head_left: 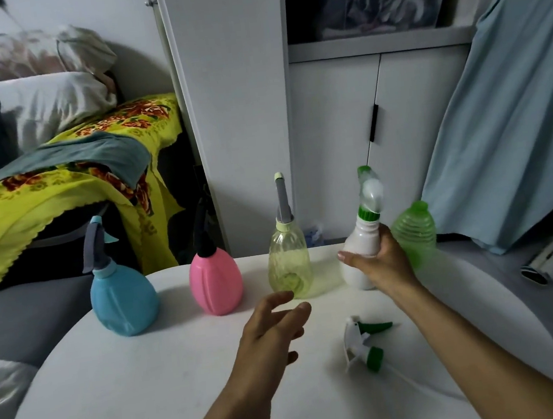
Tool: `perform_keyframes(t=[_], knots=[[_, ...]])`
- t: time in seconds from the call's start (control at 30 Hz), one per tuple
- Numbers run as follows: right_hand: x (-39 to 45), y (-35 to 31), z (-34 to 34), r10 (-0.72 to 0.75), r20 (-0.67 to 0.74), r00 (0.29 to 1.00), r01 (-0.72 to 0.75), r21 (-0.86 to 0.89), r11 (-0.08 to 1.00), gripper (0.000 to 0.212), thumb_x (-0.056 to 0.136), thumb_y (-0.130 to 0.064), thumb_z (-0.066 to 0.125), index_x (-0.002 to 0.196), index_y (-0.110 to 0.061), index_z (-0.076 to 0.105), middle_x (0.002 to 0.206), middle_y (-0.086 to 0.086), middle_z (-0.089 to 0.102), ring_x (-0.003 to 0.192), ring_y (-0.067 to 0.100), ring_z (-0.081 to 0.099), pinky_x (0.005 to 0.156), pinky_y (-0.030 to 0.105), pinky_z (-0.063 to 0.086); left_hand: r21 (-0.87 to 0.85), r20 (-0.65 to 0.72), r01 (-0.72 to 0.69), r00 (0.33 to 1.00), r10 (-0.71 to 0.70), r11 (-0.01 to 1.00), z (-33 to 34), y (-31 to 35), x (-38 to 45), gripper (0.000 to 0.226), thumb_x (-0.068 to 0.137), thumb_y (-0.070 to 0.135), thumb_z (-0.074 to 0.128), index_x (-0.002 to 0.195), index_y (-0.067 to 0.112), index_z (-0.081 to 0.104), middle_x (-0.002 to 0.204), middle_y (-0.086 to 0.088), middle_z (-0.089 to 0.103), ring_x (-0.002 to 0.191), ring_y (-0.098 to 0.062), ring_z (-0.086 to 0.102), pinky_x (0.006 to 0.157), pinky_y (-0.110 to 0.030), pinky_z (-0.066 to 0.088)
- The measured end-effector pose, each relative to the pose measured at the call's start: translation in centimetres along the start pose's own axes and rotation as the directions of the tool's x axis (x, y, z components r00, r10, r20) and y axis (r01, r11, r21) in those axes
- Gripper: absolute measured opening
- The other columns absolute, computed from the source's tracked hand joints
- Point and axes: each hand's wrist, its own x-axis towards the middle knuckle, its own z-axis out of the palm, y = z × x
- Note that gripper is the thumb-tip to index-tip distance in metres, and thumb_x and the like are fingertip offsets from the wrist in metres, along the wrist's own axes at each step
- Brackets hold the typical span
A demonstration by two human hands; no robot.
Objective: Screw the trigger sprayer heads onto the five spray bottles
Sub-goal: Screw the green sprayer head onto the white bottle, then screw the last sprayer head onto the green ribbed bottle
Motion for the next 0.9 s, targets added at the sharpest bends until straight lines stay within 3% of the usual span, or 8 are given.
perform_keyframes(t=[0.13, 0.27, 0.37, 0.47, 0.57, 0.73, 0.8, 0.9], knots=[[0.4, 0.2, -2.3, 0.106, 0.063, 0.992, -0.088, -0.237, 0.967, 0.096, 0.057, -0.025, 0.094, 0.138, -0.015, 0.043, 0.133, 0.010, 0.057, 0.107, 0.027, 0.059, 0.082, 0.035, 0.048, -0.013, -0.019, 0.033, 0.999, -0.033, 0.999, -0.6, 0.2, 0.3, 0.021, 0.088, 0.036, 0.066, 0.109, 0.036, 0.064, 0.110, 0.003, 0.071, 0.104, -0.016, 0.065, 0.088, -0.040, 0.053], [0.6, 0.1, -7.2, 0.280, 0.084, 0.956, -0.210, -0.466, 0.859, 0.103, 0.034, -0.052, 0.076, 0.129, -0.024, 0.047, 0.104, 0.006, 0.064, 0.090, 0.027, 0.062, 0.075, 0.035, 0.052, -0.007, -0.019, 0.015, 1.000, -0.015, 1.000, -0.5, 0.3, 0.6, 0.019, 0.088, 0.034, 0.066, 0.107, 0.034, 0.067, 0.108, 0.003, 0.073, 0.103, -0.017, 0.067, 0.089, -0.042, 0.054], [1.5, 0.4, -9.3, 0.191, -0.172, 0.966, -0.245, -0.395, 0.886, 0.079, 0.044, -0.053, 0.077, 0.111, -0.020, 0.051, 0.100, 0.005, 0.066, 0.091, 0.031, 0.065, 0.074, 0.037, 0.052, -0.012, -0.018, 0.016, 1.000, -0.017, 1.000, 0.4, -0.2, 0.5, 0.020, 0.088, 0.031, 0.066, 0.107, 0.033, 0.067, 0.107, 0.002, 0.073, 0.102, -0.018, 0.067, 0.089, -0.043, 0.054], [3.5, 1.1, -9.7, 0.146, -0.248, 0.958, -0.154, -0.010, 0.988, 0.092, 0.063, -0.030, 0.092, 0.137, -0.018, 0.039, 0.128, 0.008, 0.055, 0.103, 0.024, 0.057, 0.081, 0.029, 0.041, 0.002, -0.009, 0.025, 1.000, -0.025, 1.000, 1.2, -0.6, 0.2, 0.020, 0.088, 0.026, 0.066, 0.107, 0.030, 0.067, 0.107, -0.002, 0.073, 0.103, -0.020, 0.067, 0.092, -0.046, 0.053], [4.7, 1.8, -9.5, 0.070, -0.254, 0.965, -0.066, 0.023, 0.998, 0.106, 0.069, -0.028, 0.090, 0.152, -0.025, 0.025, 0.152, 0.005, 0.036, 0.109, 0.011, 0.044, 0.087, 0.023, 0.035, 0.005, -0.022, 0.032, 0.999, -0.032, 0.999, 1.2, -0.8, 0.1, 0.020, 0.087, 0.023, 0.066, 0.106, 0.029, 0.068, 0.105, -0.002, 0.074, 0.103, -0.020, 0.067, 0.092, -0.046, 0.053], [5.3, 3.6, -8.5, 0.135, -0.202, 0.970, -0.108, 0.138, 0.985, 0.078, 0.077, -0.023, 0.085, 0.144, -0.024, 0.046, 0.132, 0.001, 0.056, 0.113, 0.023, 0.059, 0.097, 0.035, 0.048, 0.015, -0.032, 0.040, 0.999, -0.039, 0.999, 0.8, -1.1, 0.0, 0.021, 0.083, 0.025, 0.072, 0.103, 0.031, 0.070, 0.102, 0.000, 0.075, 0.102, -0.018, 0.068, 0.087, -0.042, 0.055], [5.4, 3.7, -8.1, 0.137, -0.202, 0.970, -0.117, 0.107, 0.987, 0.052, 0.078, -0.020, 0.084, 0.125, -0.017, 0.061, 0.122, 0.010, 0.067, 0.109, 0.031, 0.065, 0.094, 0.039, 0.052, 0.021, -0.032, 0.036, 0.999, -0.036, 0.999, 0.7, -1.1, -0.1, 0.021, 0.083, 0.024, 0.072, 0.102, 0.031, 0.071, 0.101, 0.001, 0.075, 0.101, -0.018, 0.068, 0.087, -0.043, 0.055], [4.9, 3.1, -8.4, 0.097, -0.286, 0.954, -0.108, -0.026, 0.994, 0.050, 0.076, -0.025, 0.085, 0.118, -0.008, 0.064, 0.115, 0.016, 0.070, 0.104, 0.035, 0.067, 0.089, 0.040, 0.054, 0.023, -0.037, 0.019, 0.999, -0.018, 1.000, 0.6, -0.7, -0.1, 0.019, 0.087, 0.021, 0.067, 0.103, 0.031, 0.070, 0.101, 0.001, 0.075, 0.101, -0.018, 0.068, 0.089, -0.044, 0.055]])
